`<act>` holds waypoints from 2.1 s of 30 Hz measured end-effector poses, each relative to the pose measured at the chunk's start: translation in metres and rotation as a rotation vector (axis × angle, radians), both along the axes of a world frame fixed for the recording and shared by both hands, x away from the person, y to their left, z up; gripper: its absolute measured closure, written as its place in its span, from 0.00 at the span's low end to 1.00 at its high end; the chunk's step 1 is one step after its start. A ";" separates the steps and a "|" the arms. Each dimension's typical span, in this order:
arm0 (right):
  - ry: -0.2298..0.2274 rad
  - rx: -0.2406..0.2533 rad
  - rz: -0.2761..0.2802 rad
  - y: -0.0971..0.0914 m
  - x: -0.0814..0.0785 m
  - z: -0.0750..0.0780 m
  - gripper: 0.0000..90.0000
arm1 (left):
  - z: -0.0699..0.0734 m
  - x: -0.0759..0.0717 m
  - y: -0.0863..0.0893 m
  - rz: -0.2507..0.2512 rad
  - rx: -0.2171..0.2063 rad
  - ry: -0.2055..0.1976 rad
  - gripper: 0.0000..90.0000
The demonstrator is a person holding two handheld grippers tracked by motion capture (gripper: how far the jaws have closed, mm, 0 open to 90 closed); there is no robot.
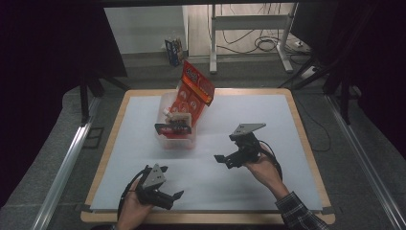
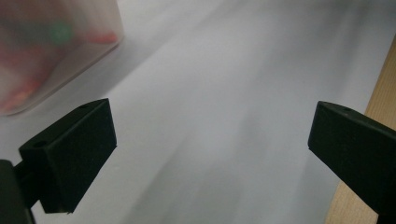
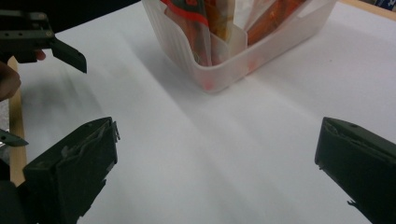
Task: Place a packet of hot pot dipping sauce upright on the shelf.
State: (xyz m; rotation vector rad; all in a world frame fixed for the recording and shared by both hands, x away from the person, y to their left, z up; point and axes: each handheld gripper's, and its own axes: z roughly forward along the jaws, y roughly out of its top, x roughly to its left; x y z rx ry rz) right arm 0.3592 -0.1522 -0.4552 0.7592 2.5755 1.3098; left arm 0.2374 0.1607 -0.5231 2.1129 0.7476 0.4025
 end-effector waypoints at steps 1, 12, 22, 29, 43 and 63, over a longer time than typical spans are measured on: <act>0.001 -0.003 -0.002 -0.001 -0.001 -0.001 0.00 | 0.000 0.000 0.000 0.000 0.000 0.000 0.01; -0.023 -0.023 -0.022 -0.010 -0.012 -0.001 0.00 | 0.000 0.000 0.000 -0.001 0.007 -0.004 0.01; -0.055 -0.013 -0.042 -0.021 -0.024 0.003 0.00 | 0.000 0.000 0.000 0.000 0.008 -0.005 0.01; -0.064 -0.013 -0.064 -0.032 -0.030 0.003 0.00 | -0.001 0.000 0.000 0.001 0.005 -0.005 0.01; -0.064 -0.034 -0.103 -0.050 -0.042 -0.005 0.00 | -0.002 0.000 -0.002 -0.003 0.013 -0.001 0.01; -0.060 -0.072 -0.126 -0.065 -0.055 -0.016 0.01 | -0.003 0.000 -0.004 -0.012 0.023 0.006 0.01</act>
